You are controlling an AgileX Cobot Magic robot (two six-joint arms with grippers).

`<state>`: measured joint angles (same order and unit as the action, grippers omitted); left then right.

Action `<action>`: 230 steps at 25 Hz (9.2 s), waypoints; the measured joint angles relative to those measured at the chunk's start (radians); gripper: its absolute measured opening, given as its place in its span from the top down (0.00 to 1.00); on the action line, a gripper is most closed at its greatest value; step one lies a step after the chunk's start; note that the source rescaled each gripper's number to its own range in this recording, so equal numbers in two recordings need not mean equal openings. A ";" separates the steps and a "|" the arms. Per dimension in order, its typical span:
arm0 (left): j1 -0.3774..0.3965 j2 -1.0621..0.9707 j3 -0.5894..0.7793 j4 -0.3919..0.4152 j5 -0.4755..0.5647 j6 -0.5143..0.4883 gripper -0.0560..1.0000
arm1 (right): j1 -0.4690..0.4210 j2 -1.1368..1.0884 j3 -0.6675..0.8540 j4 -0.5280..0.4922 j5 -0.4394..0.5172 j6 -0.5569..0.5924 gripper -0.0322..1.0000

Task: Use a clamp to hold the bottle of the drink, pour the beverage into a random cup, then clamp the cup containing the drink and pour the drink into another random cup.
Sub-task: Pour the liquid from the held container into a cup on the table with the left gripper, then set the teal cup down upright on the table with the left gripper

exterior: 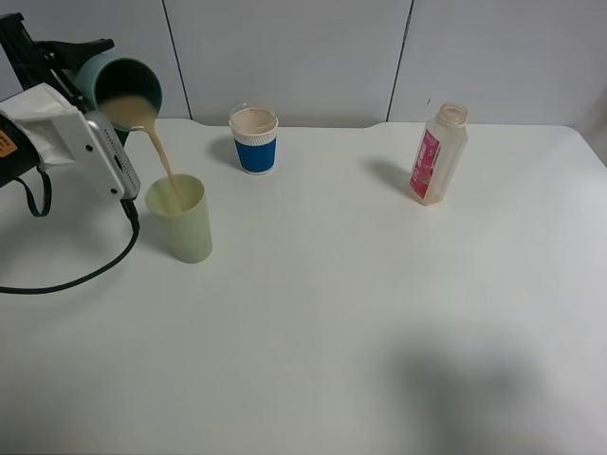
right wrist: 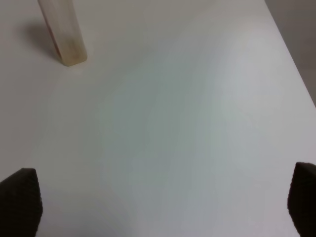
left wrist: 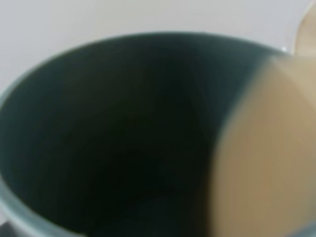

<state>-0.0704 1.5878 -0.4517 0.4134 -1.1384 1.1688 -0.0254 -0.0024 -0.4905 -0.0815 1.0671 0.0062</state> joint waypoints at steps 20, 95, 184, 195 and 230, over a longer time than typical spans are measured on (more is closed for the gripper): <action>0.000 0.000 0.000 -0.001 -0.016 0.015 0.94 | 0.000 0.000 0.000 0.000 0.000 0.000 0.00; 0.000 -0.001 0.000 -0.034 -0.059 0.408 0.94 | 0.000 0.000 0.000 0.000 0.000 0.000 0.00; 0.380 0.610 -0.305 0.230 -0.065 -1.235 0.94 | 0.000 0.000 0.000 0.000 0.000 0.000 0.00; 0.376 0.668 -0.355 0.268 -0.083 -1.259 0.94 | 0.000 0.000 0.000 0.000 0.000 0.000 0.00; 0.376 0.629 -0.355 0.303 -0.083 -1.443 0.36 | 0.000 0.000 0.000 0.000 0.000 0.000 0.00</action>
<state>0.3056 2.2164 -0.8064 0.7160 -1.2210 -0.2739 -0.0254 -0.0024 -0.4905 -0.0815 1.0671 0.0062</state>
